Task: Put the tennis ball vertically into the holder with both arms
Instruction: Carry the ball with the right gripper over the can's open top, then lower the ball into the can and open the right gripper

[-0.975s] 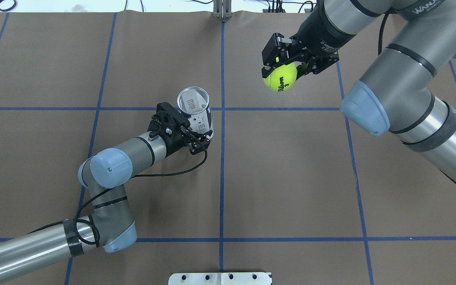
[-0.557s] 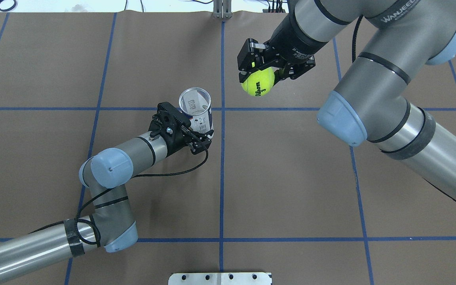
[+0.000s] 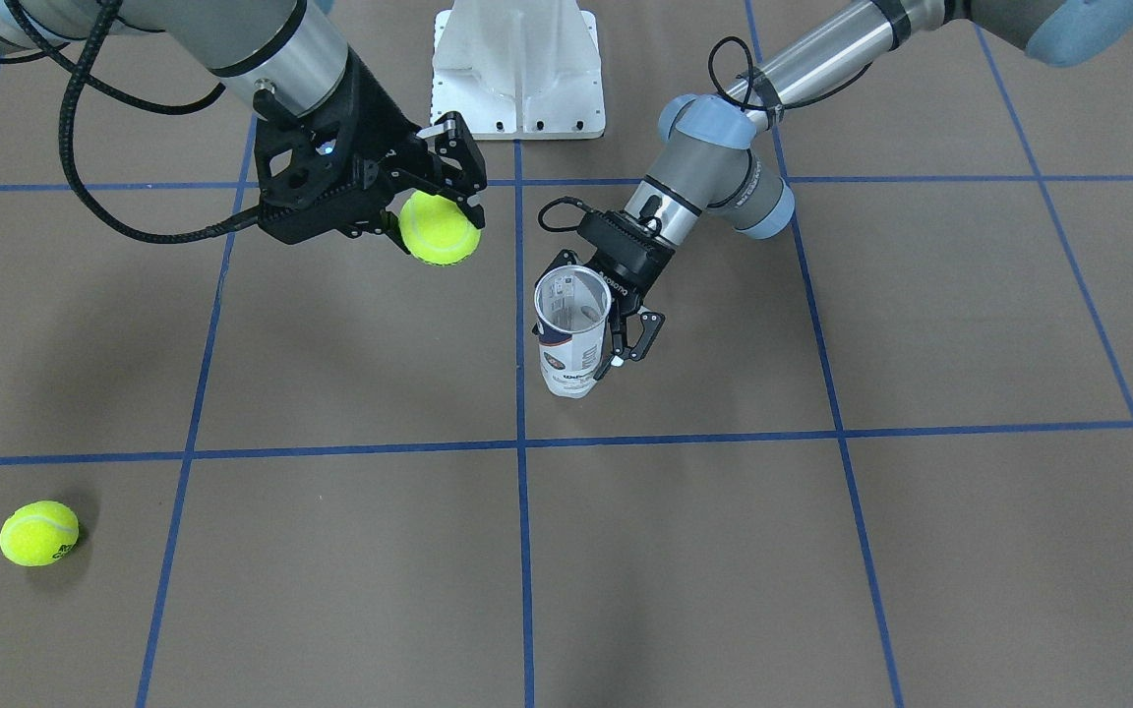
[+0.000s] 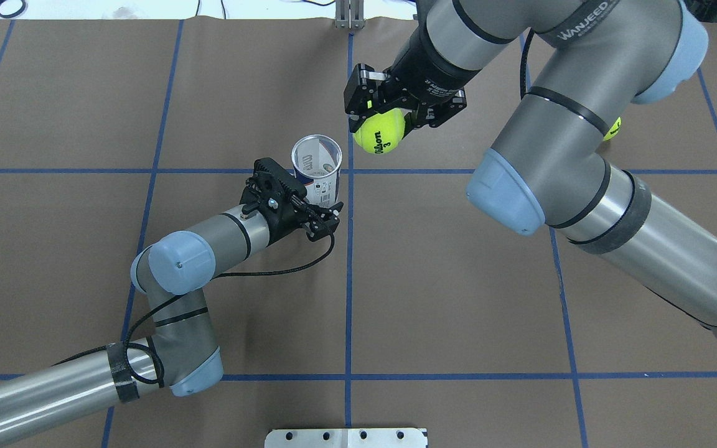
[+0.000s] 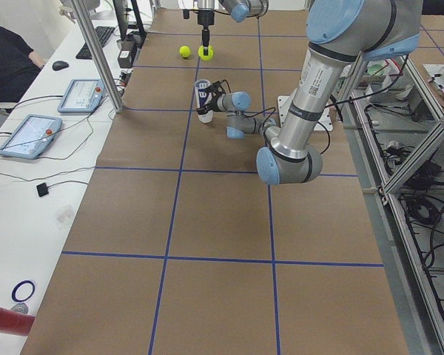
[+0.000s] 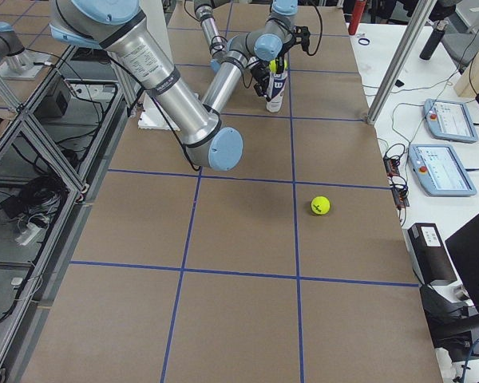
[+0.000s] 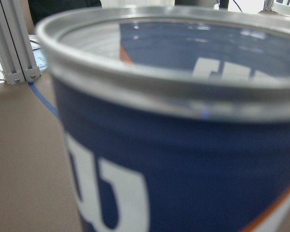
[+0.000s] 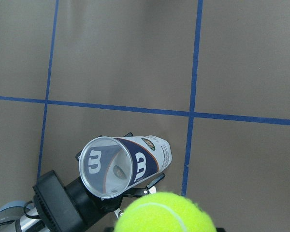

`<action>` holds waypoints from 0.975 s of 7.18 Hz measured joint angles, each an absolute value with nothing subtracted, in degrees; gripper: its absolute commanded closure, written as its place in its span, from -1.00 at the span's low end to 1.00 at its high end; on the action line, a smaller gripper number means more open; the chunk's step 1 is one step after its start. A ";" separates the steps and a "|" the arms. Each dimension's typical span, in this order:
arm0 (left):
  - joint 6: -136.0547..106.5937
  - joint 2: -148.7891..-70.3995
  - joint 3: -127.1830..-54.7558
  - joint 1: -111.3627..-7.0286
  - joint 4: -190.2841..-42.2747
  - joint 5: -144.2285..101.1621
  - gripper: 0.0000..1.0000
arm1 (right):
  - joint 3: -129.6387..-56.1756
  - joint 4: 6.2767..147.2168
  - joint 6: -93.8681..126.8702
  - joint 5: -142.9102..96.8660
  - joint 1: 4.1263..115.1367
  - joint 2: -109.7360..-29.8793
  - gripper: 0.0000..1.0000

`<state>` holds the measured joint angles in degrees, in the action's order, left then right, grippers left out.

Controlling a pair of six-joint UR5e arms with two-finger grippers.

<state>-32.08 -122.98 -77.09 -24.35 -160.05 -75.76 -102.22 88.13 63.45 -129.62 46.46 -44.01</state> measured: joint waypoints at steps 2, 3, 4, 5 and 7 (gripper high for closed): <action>-32.08 -122.97 -77.02 -24.35 -160.05 -75.76 -0.97 | -99.03 88.05 63.83 -127.99 45.21 -41.19 1.00; -32.08 -122.96 -77.01 -24.35 -160.05 -75.76 -0.97 | -97.24 88.01 64.01 -127.17 44.65 -39.66 1.00; -32.06 -122.93 -77.01 -24.35 -160.05 -75.76 -0.97 | -95.44 87.97 64.49 -126.56 44.23 -38.13 1.00; -32.04 -122.92 -77.04 -24.35 -160.05 -75.76 -0.97 | -93.55 87.88 64.98 -125.61 43.80 -36.61 1.00; -32.02 -123.00 -77.07 -24.35 -160.05 -75.76 -0.96 | -89.44 86.57 65.56 -123.56 42.76 -34.15 1.00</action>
